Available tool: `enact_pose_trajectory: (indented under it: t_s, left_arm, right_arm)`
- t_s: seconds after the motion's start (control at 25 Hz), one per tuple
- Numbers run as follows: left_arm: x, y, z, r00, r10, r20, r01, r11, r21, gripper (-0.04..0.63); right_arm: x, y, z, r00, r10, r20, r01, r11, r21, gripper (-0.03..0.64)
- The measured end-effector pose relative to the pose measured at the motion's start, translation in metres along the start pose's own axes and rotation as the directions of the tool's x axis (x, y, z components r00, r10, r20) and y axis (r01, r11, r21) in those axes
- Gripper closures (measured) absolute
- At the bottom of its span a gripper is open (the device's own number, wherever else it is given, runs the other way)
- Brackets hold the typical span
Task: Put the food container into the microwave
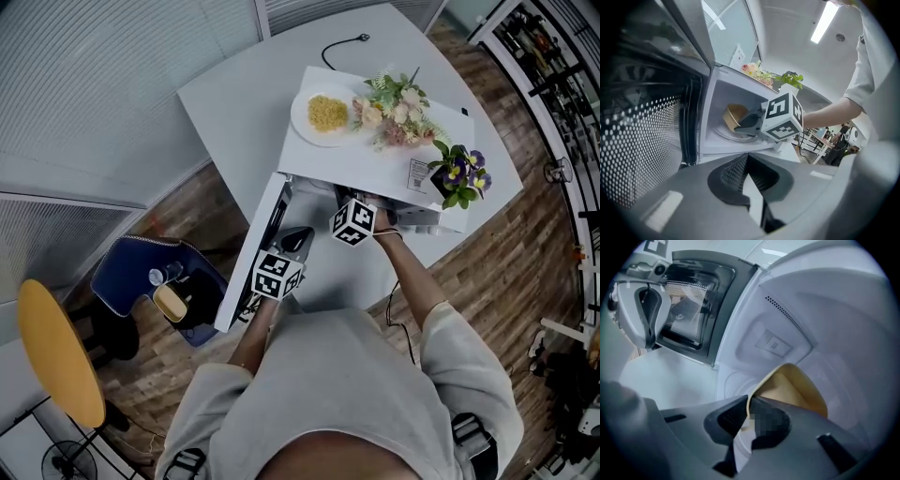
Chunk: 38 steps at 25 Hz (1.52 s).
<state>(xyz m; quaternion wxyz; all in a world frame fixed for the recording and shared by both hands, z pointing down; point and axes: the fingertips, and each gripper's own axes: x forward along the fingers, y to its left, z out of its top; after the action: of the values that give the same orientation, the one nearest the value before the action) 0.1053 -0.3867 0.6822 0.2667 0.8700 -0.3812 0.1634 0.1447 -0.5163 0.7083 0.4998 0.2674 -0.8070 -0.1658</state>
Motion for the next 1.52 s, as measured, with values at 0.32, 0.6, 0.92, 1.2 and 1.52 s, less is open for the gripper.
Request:
enact_pose_trajectory:
  t_s: [0.32, 0.6, 0.92, 1.2, 1.52]
  left_arm:
    - [0.001, 0.001, -0.001, 1.000, -0.002, -0.001, 0.002, 1.000, 0.000, 0.584]
    - [0.001, 0.001, -0.002, 1.000, 0.000, -0.002, 0.000, 1.000, -0.002, 0.584]
    - [0.000, 0.000, -0.002, 1.000, -0.001, -0.001, 0.001, 1.000, -0.005, 0.584]
    - [-0.002, 0.000, -0.001, 1.000, -0.002, 0.003, 0.002, 1.000, 0.003, 0.584]
    - [-0.005, -0.005, -0.002, 1.000, -0.014, 0.002, 0.014, 1.000, 0.021, 0.584]
  right_arm:
    - [0.007, 0.002, -0.002, 1.000, 0.011, -0.008, -0.011, 1.000, 0.001, 0.592]
    - [0.011, 0.002, -0.004, 1.000, 0.018, -0.012, -0.018, 1.000, -0.010, 0.592]
    - [0.012, 0.002, 0.002, 0.999, 0.053, -0.001, -0.053, 0.998, 0.039, 0.483]
    - [0.005, -0.002, 0.008, 1.000, 0.006, 0.024, -0.007, 0.999, 0.041, 0.466]
    - [-0.013, 0.000, 0.012, 0.998, -0.042, 0.038, 0.041, 0.998, 0.037, 0.468]
